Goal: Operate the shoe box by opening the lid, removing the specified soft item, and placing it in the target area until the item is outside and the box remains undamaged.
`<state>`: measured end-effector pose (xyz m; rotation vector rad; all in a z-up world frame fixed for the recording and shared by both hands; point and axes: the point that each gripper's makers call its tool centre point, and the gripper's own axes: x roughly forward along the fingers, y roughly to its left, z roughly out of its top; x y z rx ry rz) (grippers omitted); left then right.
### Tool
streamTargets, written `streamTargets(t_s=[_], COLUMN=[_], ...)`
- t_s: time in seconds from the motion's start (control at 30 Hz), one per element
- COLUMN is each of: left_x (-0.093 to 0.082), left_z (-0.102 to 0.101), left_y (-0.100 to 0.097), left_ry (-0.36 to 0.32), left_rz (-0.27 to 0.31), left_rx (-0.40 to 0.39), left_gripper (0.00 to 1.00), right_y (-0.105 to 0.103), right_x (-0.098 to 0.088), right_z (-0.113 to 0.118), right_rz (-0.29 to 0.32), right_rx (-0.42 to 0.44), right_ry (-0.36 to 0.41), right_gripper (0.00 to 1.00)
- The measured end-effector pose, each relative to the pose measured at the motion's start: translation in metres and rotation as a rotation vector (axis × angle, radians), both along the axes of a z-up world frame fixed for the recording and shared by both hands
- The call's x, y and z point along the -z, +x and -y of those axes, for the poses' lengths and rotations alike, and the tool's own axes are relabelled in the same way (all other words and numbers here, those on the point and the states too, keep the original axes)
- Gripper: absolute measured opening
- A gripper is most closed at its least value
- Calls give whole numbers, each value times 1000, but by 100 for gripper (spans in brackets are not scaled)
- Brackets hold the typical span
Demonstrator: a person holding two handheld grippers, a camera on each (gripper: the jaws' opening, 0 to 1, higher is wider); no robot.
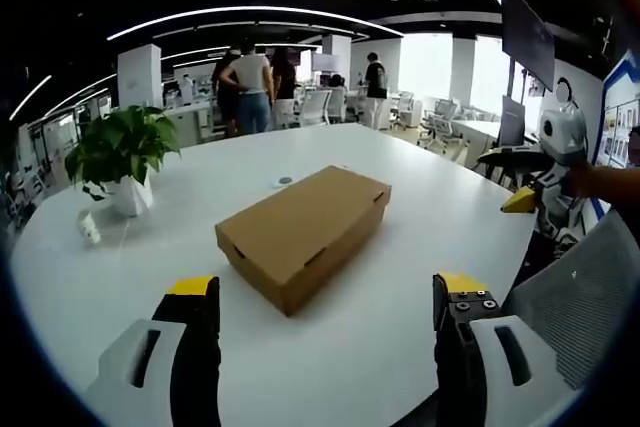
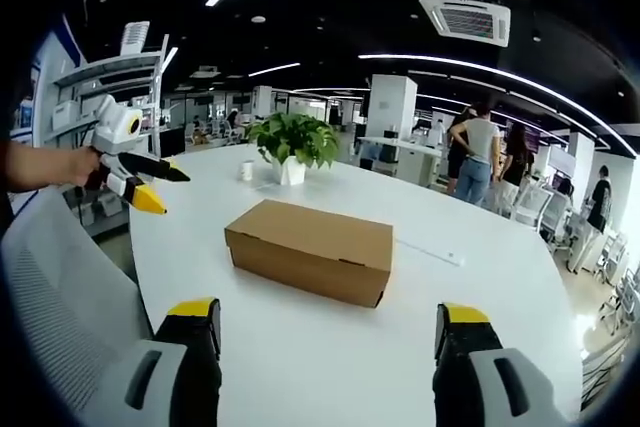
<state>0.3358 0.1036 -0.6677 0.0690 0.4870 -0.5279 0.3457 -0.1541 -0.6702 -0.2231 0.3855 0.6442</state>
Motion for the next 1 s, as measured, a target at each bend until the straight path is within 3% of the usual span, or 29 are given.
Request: streamTargets(t_s=[0.43,1.0], left_x=[-6,11], left_z=[6,10], left_y=[20,41], left_ry=[-11,7], left_rz=[12,-42], left_rx=[-25,-63], left_gripper=[90,90], right_y=[16,37], right_x=[7,21], right_z=[-6,-10], right_rz=[-5,-17], right_rx=[-9,-72], right_ry=[-8,-74], right_gripper=[88,88])
